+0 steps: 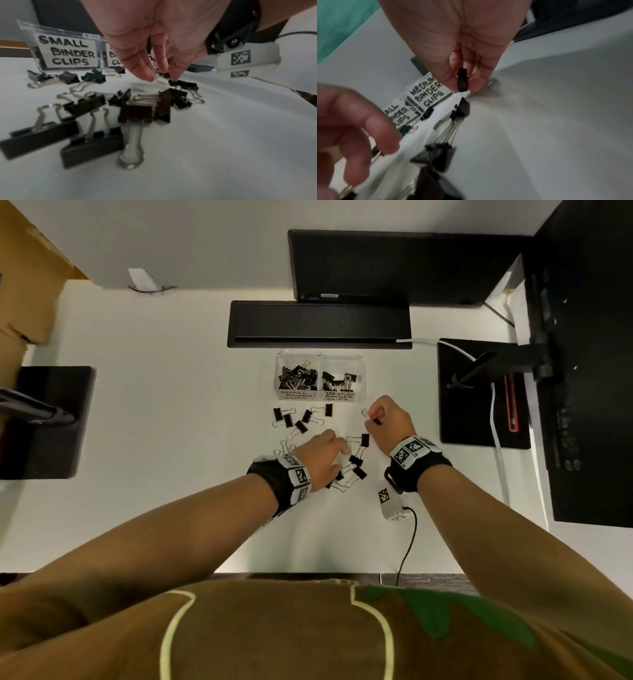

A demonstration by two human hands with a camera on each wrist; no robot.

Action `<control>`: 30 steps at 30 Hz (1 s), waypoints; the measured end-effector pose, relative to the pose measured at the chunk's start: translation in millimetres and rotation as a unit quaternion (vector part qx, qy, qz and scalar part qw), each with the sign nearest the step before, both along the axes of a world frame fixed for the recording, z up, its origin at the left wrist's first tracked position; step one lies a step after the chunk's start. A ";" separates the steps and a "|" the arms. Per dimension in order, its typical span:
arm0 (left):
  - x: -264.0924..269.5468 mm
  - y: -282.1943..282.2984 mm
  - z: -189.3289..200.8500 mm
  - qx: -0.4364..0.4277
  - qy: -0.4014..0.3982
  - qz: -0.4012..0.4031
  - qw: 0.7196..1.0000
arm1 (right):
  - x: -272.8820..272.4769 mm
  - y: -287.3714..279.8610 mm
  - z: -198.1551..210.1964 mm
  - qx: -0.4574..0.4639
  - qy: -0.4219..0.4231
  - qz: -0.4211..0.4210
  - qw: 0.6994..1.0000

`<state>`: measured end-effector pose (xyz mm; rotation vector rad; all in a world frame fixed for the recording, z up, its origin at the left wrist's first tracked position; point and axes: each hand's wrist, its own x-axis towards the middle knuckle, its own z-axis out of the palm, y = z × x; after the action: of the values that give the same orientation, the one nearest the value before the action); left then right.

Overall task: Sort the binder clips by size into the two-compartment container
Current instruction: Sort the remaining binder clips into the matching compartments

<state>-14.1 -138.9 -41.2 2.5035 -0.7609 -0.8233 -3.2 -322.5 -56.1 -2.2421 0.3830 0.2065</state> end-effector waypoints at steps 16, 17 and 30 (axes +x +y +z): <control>-5.4 -16.4 -16.4 0.072 -0.053 -0.062 0.994 | -25.5 13.9 -5.7 -0.104 0.045 0.152 0.982; -4.9 -13.8 -16.5 0.075 -0.059 -0.063 0.993 | -24.9 16.0 -4.9 -0.092 0.043 0.140 0.985; 14.2 14.7 -9.4 -0.018 -0.061 0.052 0.997 | 55.0 26.0 52.4 -0.011 -0.047 -0.006 0.999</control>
<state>0.1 -124.1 -50.6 2.5548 -0.6710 -0.6202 51.9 -296.5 -3.7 -2.2617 0.3490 0.0909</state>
